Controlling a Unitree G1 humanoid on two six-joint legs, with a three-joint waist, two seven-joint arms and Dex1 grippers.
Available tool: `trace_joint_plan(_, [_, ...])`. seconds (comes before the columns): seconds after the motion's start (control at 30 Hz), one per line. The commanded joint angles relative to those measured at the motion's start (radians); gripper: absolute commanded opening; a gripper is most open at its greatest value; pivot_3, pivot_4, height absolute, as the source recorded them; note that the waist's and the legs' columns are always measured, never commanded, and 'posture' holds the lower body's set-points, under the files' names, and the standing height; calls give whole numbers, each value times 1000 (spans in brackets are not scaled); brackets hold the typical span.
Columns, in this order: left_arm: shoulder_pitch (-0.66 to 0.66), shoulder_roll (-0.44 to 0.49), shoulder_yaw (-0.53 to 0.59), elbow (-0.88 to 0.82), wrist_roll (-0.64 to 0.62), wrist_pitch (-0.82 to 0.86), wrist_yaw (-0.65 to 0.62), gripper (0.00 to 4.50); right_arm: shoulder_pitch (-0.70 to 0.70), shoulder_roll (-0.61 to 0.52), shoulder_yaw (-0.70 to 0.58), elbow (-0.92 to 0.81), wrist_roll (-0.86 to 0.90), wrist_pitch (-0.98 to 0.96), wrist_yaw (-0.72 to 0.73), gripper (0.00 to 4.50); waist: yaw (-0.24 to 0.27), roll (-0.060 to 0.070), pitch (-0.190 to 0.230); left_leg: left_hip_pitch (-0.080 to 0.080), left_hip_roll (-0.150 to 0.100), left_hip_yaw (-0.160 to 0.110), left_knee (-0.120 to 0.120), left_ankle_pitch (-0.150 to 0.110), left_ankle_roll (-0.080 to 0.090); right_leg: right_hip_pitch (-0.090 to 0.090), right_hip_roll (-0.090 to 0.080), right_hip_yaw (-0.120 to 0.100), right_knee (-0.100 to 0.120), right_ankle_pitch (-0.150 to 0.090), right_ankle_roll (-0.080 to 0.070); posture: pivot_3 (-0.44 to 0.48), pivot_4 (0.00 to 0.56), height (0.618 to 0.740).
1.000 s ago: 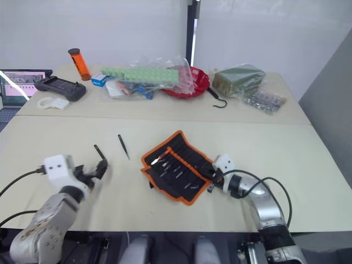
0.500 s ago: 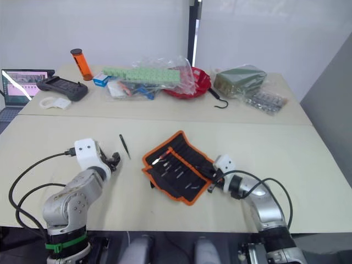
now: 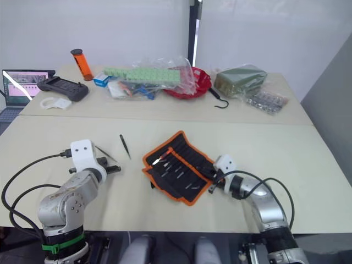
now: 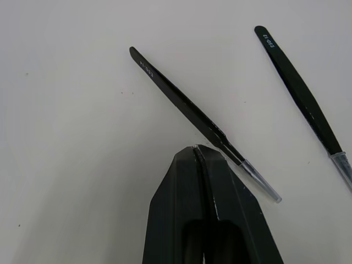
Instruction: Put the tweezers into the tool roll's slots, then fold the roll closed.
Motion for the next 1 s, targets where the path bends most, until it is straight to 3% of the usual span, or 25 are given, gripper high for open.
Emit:
trace_joint_plan(0.03, [22, 38, -1, -30, 22, -18, -35, 42, 20, -9, 30, 32, -35, 30, 10, 0, -1, 0, 0, 0, 0, 0, 0, 0, 0, 0, 0, 0, 0, 0, 0, 0, 150, 740])
trace_joint_plan(0.23, [44, 92, 24, -35, 34, -38, -73, 42, 15, -9, 35, 35, -36, 30, 13, 0, -2, 0, 0, 0, 0, 0, 0, 0, 0, 0, 0, 0, 0, 0, 0, 0, 150, 740])
trace_joint_plan(0.43, [17, 33, 64, -96, 4, -52, -80, 42, 18, -12, 37, 31, -38, 32, 15, 0, -1, 0, 1, -1, 0, 0, 0, 0, 0, 0, 0, 0, -1, 0, 0, 0, 150, 740])
trace_joint_plan(0.6, [-32, -37, 110, -152, -11, -14, -44, 1536, 16, -15, 40, 28, -38, 36, 17, 0, 0, -1, 1, -1, 0, 0, 0, 0, 0, 0, 0, 0, -2, 0, 0, 0, 150, 740])
trace_joint_plan(0.73, [-112, -147, 134, -137, 9, 46, 54, 2877, 11, -12, 44, 28, -39, 40, 19, 0, 0, -1, 1, -1, 0, 0, 0, 0, 0, 0, 0, 0, -2, -2, 3, 0, 150, 740])
trace_joint_plan(0.87, [-160, -188, 84, -95, 90, 70, 139, 4233, 11, -13, 45, 25, -39, 42, 20, 0, -3, -2, 2, -1, 0, 0, 0, 0, 0, 0, 0, 0, -2, -2, 4, 0, 150, 740])
trace_joint_plan(0.9, [-171, -198, 59, -80, 115, 73, 161, 4494, 12, -14, 45, 24, -39, 43, 20, 0, -3, -2, 2, -1, 0, 0, 0, 0, 0, 0, 0, 0, -2, -2, 4, 0, 150, 740])
trace_joint_plan(1.0, [-199, -245, 10, -42, 171, 72, 213, 4494, 14, -16, 46, 16, -38, 49, 19, 0, -1, -2, 2, -2, 0, 0, 0, 0, 0, 0, 0, 0, -3, -2, 4, 0, 150, 740])
